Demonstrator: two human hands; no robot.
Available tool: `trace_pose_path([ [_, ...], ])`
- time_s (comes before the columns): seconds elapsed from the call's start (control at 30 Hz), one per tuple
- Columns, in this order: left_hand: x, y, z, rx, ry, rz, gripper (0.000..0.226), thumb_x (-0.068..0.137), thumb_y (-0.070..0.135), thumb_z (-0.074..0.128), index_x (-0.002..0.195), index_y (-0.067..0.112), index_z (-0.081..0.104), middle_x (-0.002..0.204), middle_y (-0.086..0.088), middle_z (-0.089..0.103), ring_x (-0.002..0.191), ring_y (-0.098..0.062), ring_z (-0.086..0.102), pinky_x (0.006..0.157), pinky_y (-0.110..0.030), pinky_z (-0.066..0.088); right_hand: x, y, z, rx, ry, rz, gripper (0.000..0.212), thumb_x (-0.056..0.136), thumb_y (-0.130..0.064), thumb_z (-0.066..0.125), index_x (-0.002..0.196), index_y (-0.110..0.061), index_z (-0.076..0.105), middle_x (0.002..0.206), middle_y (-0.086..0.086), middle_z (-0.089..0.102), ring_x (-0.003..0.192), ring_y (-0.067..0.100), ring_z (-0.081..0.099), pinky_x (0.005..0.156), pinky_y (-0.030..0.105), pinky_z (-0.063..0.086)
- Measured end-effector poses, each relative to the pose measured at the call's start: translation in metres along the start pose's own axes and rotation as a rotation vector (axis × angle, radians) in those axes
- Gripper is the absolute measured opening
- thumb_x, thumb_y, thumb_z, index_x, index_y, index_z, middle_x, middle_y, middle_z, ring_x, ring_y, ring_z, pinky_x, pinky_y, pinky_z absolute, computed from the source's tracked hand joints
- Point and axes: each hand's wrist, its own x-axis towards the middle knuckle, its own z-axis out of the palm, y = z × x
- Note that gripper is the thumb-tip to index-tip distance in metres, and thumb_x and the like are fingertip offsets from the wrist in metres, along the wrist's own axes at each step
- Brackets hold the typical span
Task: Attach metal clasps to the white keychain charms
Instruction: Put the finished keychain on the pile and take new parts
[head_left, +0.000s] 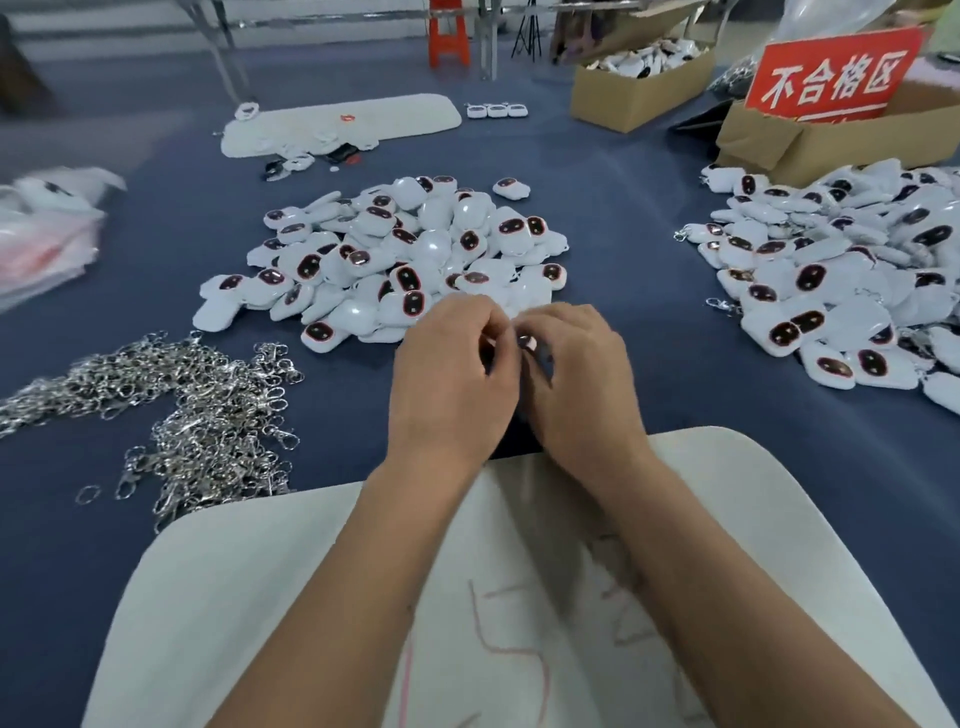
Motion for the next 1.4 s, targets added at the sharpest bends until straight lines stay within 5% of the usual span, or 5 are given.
trace_pose_path([
  [0.5, -0.022, -0.078, -0.062, 0.567, 0.06, -0.463, 0.033, 0.092, 0.021, 0.058, 0.124, 0.025, 0.066, 0.131, -0.005, 0.057, 0.122, -0.032, 0.042, 0.1, -0.045, 0.035, -0.013, -0.022, 0.024, 0.049, -0.372, -0.28, 0.056, 0.096, 0.003, 0.064, 0.147, -0.019, 0.059, 0.153, -0.001, 0.054, 0.149, 0.018, 0.038, 0.121, 0.03, 0.033],
  [0.8, -0.017, -0.064, -0.049, 0.167, 0.013, -0.058, 0.033, 0.082, 0.011, 0.066, 0.114, 0.02, 0.071, 0.115, 0.001, 0.064, 0.113, -0.023, 0.053, 0.101, -0.026, 0.04, -0.011, -0.018, 0.024, 0.006, -0.025, -0.112, 0.028, 0.09, 0.006, 0.066, 0.11, -0.01, 0.077, 0.111, -0.001, 0.075, 0.114, 0.027, 0.058, 0.096, 0.026, 0.042],
  [0.93, -0.023, -0.059, -0.033, 0.141, -0.217, 0.124, 0.034, 0.086, 0.013, 0.073, 0.119, 0.019, 0.073, 0.13, 0.006, 0.062, 0.126, -0.016, 0.048, 0.107, -0.019, 0.035, -0.011, -0.015, 0.023, -0.038, 0.057, 0.003, 0.027, 0.092, 0.005, 0.061, 0.103, -0.01, 0.079, 0.108, -0.001, 0.077, 0.116, 0.028, 0.06, 0.096, 0.049, 0.05],
  [1.2, -0.02, -0.064, -0.039, 0.224, -0.133, -0.06, 0.041, 0.084, 0.034, 0.08, 0.118, 0.028, 0.058, 0.114, 0.003, 0.051, 0.101, -0.019, 0.049, 0.091, -0.03, 0.042, -0.013, -0.023, 0.022, -0.038, 0.075, -0.041, 0.028, 0.092, 0.003, 0.064, 0.115, -0.008, 0.077, 0.104, 0.002, 0.076, 0.106, 0.026, 0.06, 0.086, 0.025, 0.043],
  [1.4, -0.018, -0.066, -0.05, 0.1, 0.224, -0.346, 0.019, 0.083, 0.02, 0.081, 0.087, 0.014, 0.063, 0.111, -0.002, 0.043, 0.08, 0.002, 0.046, 0.083, -0.01, 0.038, -0.013, -0.05, 0.03, -0.094, -0.055, -0.165, 0.019, 0.092, -0.007, 0.064, 0.106, -0.011, 0.076, 0.098, 0.004, 0.072, 0.098, 0.029, 0.057, 0.079, 0.043, 0.049],
])
